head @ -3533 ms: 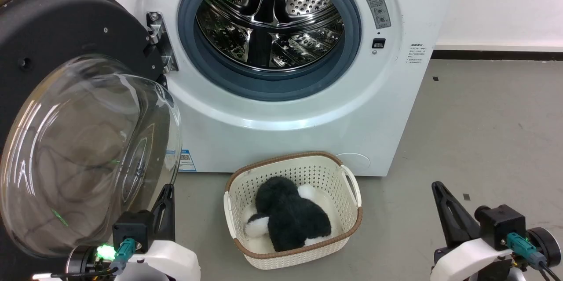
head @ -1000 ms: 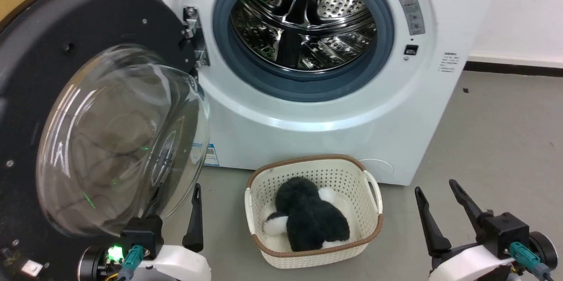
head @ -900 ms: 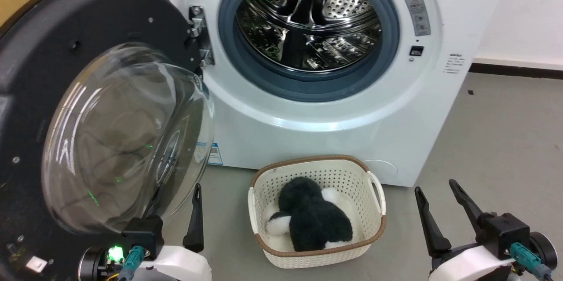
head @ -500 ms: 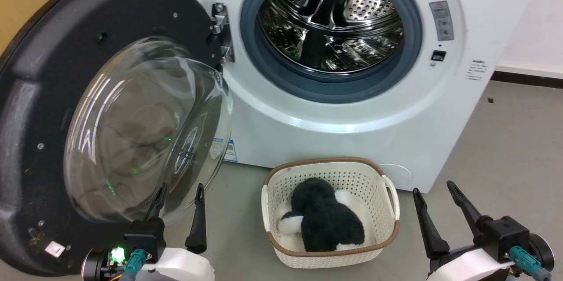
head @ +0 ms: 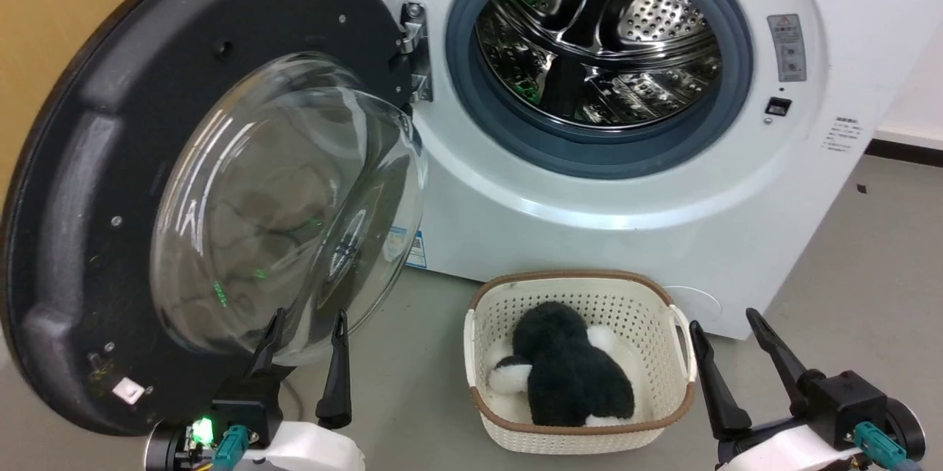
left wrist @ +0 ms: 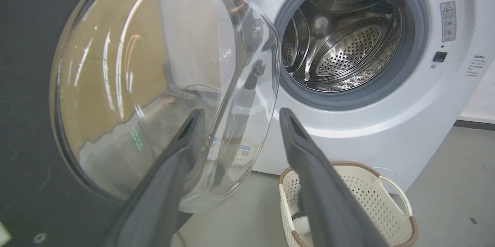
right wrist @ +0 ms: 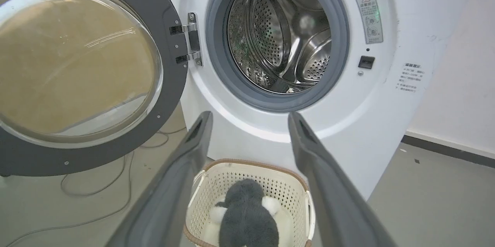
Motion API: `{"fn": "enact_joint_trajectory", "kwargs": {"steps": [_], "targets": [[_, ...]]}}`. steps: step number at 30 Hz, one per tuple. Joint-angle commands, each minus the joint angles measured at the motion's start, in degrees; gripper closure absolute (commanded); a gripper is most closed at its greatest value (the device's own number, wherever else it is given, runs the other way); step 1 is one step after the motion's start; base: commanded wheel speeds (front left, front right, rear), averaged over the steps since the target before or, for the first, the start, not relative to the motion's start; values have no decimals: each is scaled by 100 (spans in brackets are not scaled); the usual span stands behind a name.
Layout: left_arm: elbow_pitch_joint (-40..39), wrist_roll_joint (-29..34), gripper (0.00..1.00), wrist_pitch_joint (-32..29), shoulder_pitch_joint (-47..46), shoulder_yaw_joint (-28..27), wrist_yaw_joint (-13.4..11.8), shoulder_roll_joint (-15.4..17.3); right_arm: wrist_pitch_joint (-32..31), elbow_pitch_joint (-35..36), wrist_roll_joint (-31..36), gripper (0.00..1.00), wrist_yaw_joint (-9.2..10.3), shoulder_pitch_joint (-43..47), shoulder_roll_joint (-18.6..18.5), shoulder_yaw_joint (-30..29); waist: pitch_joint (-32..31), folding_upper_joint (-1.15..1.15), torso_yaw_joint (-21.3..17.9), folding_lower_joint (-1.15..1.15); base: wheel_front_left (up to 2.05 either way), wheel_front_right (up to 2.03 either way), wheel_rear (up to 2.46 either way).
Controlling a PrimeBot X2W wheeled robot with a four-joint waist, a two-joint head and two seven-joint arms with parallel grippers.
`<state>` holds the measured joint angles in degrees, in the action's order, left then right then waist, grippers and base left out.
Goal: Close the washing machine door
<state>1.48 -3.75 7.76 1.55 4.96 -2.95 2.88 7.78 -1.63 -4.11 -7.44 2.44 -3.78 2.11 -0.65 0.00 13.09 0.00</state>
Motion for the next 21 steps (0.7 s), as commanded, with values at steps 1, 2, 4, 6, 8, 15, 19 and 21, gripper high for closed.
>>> {"fn": "enact_joint_trajectory", "kwargs": {"steps": [1,2,4,6,8,15,19,21], "targets": [[13,-50,0,75,79,20,-39,0,73,-33,-29,0,-3,76,-29,20,-10,0,52,0,0,0,0],[14,-53,0,87,83,23,-42,0,85,-38,-35,0,-3,81,-29,28,-14,0,77,0,0,0,0],[14,-60,0,111,91,30,-48,0,109,-55,-53,0,-3,91,-31,61,-24,0,127,0,0,0,0],[13,-61,0,135,99,36,-55,0,133,-78,-64,0,-3,105,-33,85,-35,0,179,0,0,0,0],[10,-67,0,158,104,41,-62,0,157,-90,-76,0,-3,119,-31,92,-41,0,230,0,0,0,0],[27,-105,0,266,117,103,-80,0,264,-130,-136,0,-3,151,-25,116,-57,0,471,0,0,0,0],[30,-122,0,314,133,125,-94,0,312,-139,-159,0,-3,160,-27,130,-57,0,582,0,0,0,0],[27,-130,0,338,143,138,-104,0,336,-143,-169,0,-3,163,-27,141,-53,0,635,0,0,0,0]]}}
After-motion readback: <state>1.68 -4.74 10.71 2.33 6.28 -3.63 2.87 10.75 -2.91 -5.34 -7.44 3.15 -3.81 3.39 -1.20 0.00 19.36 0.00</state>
